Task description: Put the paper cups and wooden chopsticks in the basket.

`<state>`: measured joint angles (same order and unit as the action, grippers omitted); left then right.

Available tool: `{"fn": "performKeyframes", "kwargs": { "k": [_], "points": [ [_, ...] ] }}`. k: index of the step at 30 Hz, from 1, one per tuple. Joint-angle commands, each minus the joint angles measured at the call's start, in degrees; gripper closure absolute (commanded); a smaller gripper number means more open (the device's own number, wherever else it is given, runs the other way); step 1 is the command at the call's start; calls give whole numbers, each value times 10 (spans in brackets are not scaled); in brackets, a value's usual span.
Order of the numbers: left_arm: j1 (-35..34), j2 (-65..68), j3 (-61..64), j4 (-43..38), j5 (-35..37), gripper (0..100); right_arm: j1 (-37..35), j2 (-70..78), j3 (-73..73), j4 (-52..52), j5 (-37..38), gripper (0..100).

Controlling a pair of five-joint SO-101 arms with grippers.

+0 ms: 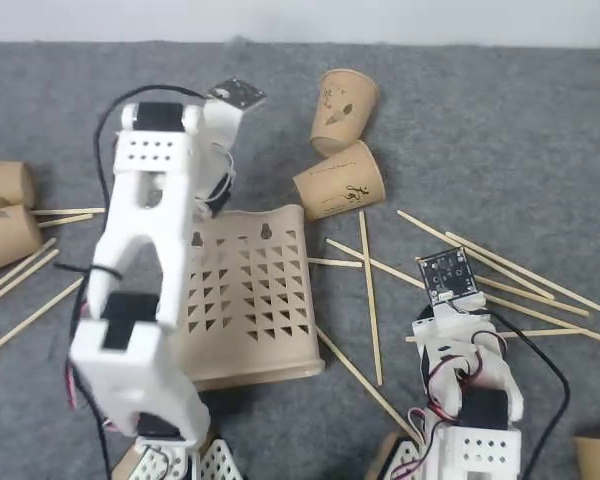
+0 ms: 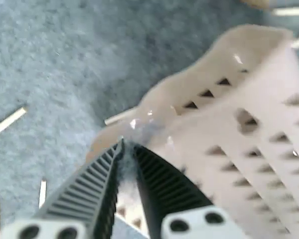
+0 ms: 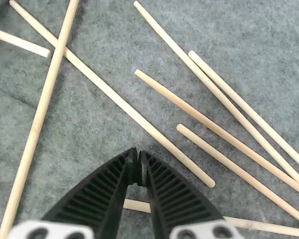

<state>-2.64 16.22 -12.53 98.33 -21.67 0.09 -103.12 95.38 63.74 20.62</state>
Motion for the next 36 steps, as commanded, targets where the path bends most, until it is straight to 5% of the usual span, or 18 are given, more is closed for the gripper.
{"fn": "performKeyframes", "kwargs": {
  "k": [1,12,19,29,36],
  "points": [
    [27,-96,74,25,-21,984,5,-9,5,-7,10,987],
    [-91,-106,-4,24,44,974,7,-9,5,-5,10,986],
    [-178,-106,7,24,47,799,7,-9,5,-5,10,986],
    [-174,-106,33,24,-277,798,7,-9,5,-5,10,986],
    [-121,-222,170,24,-298,810,2,-9,5,-6,32,986]
  ]
}}
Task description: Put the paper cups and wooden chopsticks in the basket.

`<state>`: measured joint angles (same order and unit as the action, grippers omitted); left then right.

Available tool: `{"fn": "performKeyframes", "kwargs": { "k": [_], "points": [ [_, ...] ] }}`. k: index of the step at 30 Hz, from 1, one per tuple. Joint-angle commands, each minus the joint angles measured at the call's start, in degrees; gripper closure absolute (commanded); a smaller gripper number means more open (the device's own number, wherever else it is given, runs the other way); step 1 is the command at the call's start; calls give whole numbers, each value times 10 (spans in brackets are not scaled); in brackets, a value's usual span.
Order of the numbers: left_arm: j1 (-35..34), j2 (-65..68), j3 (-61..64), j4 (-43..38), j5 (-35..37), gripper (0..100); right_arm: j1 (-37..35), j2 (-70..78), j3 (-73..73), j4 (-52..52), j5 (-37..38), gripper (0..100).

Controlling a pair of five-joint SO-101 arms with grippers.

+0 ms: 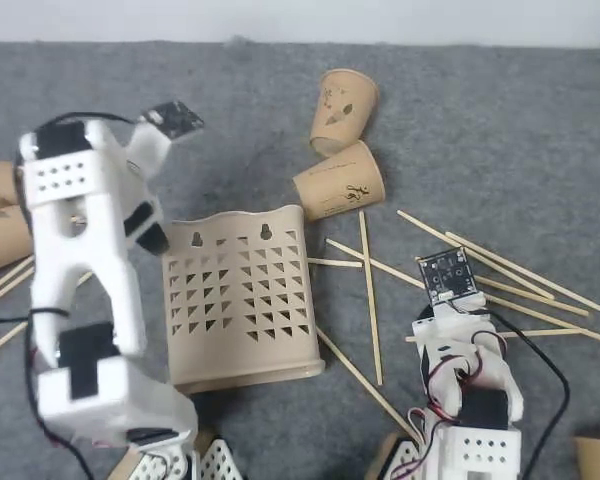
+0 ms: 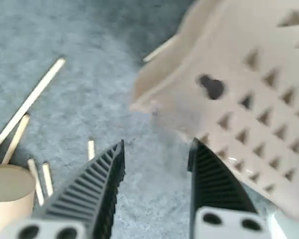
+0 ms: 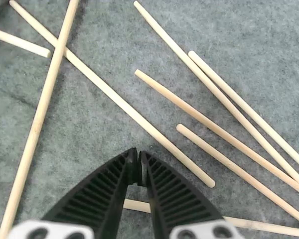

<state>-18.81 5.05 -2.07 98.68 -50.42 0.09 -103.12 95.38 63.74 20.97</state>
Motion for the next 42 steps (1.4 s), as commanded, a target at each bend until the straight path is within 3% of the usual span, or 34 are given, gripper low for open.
{"fn": "performKeyframes", "kwargs": {
  "k": [1,8,13,20,29,37,42],
  "points": [
    [55,-150,91,19,-10,825,2,-9,5,-6,36,986],
    [123,-470,301,5,12,844,2,-9,6,-5,40,986],
    [124,-565,398,10,50,790,2,-9,6,-5,41,986],
    [122,-498,443,-10,84,791,2,-9,6,-5,41,986],
    [122,-315,436,-172,183,791,4,-9,6,-4,43,987],
    [68,-185,332,-248,262,791,3,-9,6,-4,46,987],
    [14,-156,252,-251,291,791,3,-9,6,-4,46,986]
  ]
}}
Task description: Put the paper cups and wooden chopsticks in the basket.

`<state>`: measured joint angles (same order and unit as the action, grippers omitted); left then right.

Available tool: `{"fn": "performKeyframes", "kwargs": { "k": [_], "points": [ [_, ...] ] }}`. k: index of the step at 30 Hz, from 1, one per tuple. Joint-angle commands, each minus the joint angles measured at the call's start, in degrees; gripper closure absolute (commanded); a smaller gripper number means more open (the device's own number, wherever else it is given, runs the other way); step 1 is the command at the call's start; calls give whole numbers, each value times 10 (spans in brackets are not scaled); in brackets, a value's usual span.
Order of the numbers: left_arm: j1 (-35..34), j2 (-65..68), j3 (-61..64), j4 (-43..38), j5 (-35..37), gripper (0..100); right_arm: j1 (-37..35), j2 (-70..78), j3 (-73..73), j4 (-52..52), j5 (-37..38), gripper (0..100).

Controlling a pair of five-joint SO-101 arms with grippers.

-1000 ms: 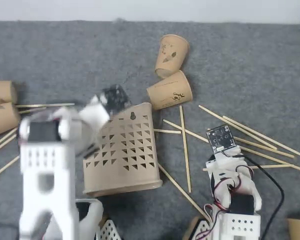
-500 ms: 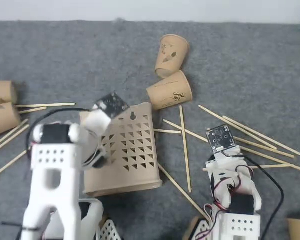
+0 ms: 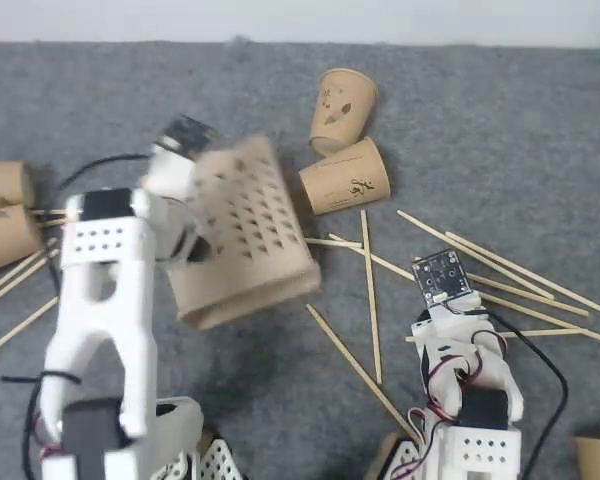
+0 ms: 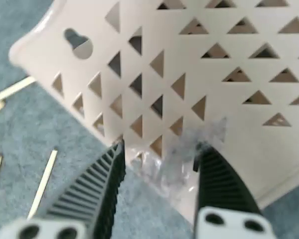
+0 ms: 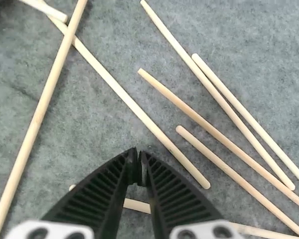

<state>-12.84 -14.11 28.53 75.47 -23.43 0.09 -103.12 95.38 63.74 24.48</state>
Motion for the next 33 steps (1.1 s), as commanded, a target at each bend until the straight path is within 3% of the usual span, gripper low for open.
{"fn": "performKeyframes", "kwargs": {
  "k": [1,8,14,20,22,24,26,29,33],
  "points": [
    [-52,35,-62,-12,20,791,3,-9,6,-4,11,986],
    [-47,-8,-116,74,10,789,2,-9,6,-5,11,986],
    [-47,-65,-155,79,12,786,2,-9,6,-5,11,986],
    [-43,-22,-198,102,44,785,2,-9,6,-5,11,986],
    [-32,-10,-190,130,1,788,2,-9,6,-5,11,986],
    [-17,-33,-158,171,-134,792,2,-9,6,-5,11,986],
    [-4,-104,-104,181,-210,822,2,-9,6,-5,11,986],
    [15,-263,-2,141,-235,836,2,-9,6,-5,11,986],
    [67,-428,137,115,-232,744,2,-9,6,-5,11,986]
  ]
}}
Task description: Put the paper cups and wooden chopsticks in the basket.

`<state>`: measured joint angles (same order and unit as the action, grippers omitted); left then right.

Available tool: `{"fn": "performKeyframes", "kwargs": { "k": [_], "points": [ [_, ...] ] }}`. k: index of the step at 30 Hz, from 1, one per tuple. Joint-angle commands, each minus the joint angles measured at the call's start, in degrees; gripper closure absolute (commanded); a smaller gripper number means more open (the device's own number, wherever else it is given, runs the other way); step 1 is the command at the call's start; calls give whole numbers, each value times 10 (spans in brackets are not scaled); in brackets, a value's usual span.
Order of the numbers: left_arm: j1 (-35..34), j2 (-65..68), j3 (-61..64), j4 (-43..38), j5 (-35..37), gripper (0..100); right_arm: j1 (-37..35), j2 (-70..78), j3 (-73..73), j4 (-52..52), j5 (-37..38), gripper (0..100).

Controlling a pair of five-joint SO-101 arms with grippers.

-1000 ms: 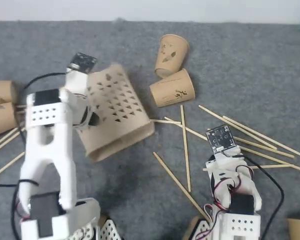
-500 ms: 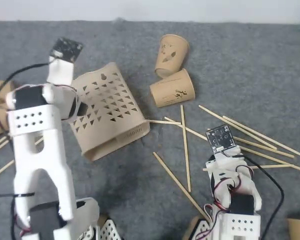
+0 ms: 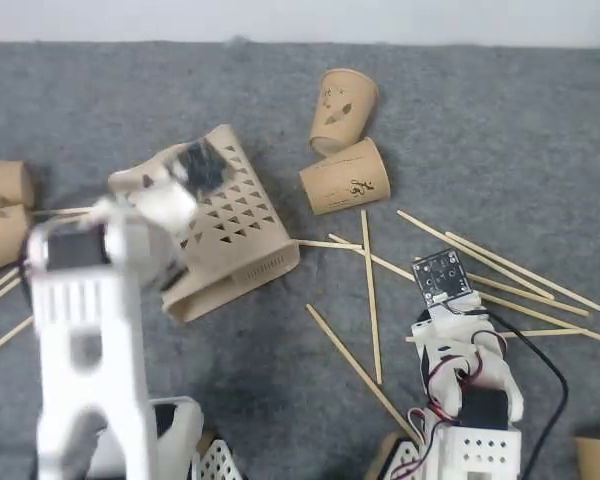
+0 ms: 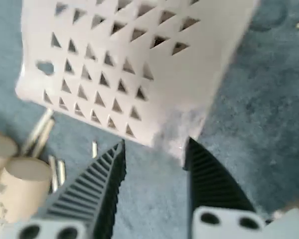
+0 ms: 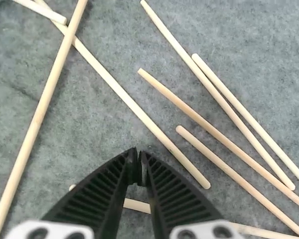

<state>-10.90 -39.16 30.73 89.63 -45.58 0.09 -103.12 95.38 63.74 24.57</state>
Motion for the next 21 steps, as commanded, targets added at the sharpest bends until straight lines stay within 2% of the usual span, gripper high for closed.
{"fn": "performKeyframes", "kwargs": {
  "k": [1,3,8,17,21],
  "points": [
    [58,-197,139,-30,-5,734,2,-9,6,-5,10,986],
    [70,-213,177,-47,12,736,2,-9,6,-5,10,986],
    [76,-215,258,-123,-1,735,2,-9,6,-5,10,986],
    [69,-215,368,-332,-6,737,2,-9,6,-5,11,986],
    [42,-215,402,-418,2,763,2,-9,6,-5,11,986]
  ]
}}
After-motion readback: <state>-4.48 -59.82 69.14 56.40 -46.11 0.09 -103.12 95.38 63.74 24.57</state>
